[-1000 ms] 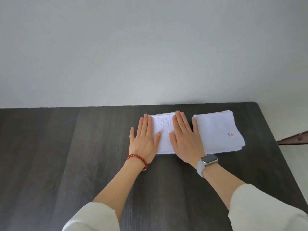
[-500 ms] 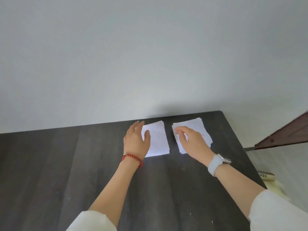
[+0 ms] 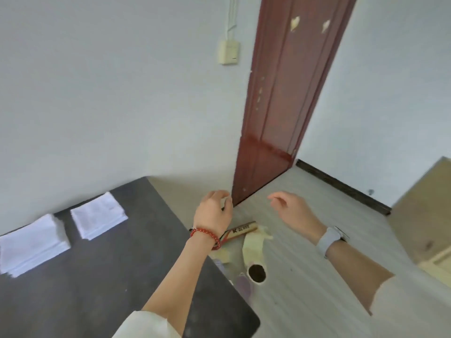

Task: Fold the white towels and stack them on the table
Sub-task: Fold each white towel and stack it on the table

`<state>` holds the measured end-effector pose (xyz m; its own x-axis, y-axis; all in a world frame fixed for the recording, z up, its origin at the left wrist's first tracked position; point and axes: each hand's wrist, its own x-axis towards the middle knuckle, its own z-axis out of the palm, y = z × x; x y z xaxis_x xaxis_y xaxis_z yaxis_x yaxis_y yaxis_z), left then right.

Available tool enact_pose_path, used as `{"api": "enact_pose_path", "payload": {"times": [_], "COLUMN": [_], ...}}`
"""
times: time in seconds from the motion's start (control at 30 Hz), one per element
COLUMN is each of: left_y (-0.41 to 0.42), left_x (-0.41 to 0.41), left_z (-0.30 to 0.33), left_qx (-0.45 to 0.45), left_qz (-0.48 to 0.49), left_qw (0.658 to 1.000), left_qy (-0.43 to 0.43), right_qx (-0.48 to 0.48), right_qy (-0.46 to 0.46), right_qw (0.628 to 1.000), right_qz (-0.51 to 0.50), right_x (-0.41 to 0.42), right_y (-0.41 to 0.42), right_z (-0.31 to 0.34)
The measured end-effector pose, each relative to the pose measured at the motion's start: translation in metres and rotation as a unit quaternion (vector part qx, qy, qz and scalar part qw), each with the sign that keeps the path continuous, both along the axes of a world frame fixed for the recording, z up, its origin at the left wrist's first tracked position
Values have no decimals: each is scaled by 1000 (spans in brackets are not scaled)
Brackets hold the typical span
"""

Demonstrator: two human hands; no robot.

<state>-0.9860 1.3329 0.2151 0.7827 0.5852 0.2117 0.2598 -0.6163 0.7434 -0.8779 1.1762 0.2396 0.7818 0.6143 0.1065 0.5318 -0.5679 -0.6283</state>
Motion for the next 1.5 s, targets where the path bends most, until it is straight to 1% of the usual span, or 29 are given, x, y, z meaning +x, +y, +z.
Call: {"api": "enact_pose_path", "payload": {"times": [0.1, 0.17, 0.3, 0.43, 0.5, 0.57, 0.73, 0.83, 0.93, 1.03, 1.1, 1.17, 1.23, 1.33, 1.5], "left_y": [-139, -233, -399, -531, -586, -639, -753, -816, -877, -936, -972, -1006, -1040, -1082, -1136], "left_x": [71, 116, 193, 263, 297, 336, 463, 536, 590, 644, 682, 722, 762, 817, 897], "left_z": [11, 20, 43, 51, 50, 47, 42, 44, 38, 24, 9, -10, -29, -55, -97], "left_qx": [-17, -23, 6, 41, 45, 47, 31, 14, 11, 13, 11, 4, -9, -19, -17], "left_qz": [-103, -188, -336, -446, -481, -504, -547, -549, -566, -586, -587, -579, -559, -524, -467], "left_qw": [995, 982, 942, 894, 876, 862, 837, 835, 825, 810, 808, 813, 825, 845, 870], "left_qy": [-2, -3, -15, -16, -12, -14, -14, -20, -1, 26, 38, 55, 77, 107, 156], "right_qx": [-10, -9, -3, 9, 33, 37, 55, 75, 68, 64, 65, 78, 102, 122, 96], "right_qy": [-6, 1, 9, 9, 13, 6, 6, 16, 27, 41, 51, 62, 71, 110, 157], "right_qw": [995, 983, 938, 890, 868, 849, 813, 804, 790, 782, 781, 785, 784, 785, 800], "right_qz": [-104, -183, -348, -456, -495, -526, -580, -589, -609, -619, -620, -612, -608, -598, -571], "right_x": [32, 50, 78, 104, 124, 152, 253, 309, 353, 400, 436, 476, 518, 580, 685], "right_y": [-158, -260, -437, -566, -615, -661, -774, -832, -885, -938, -975, -1013, -1052, -1098, -1152], "right_z": [12, 17, 29, 29, 23, 17, 20, 25, 25, 12, -2, -20, -40, -67, -110]}}
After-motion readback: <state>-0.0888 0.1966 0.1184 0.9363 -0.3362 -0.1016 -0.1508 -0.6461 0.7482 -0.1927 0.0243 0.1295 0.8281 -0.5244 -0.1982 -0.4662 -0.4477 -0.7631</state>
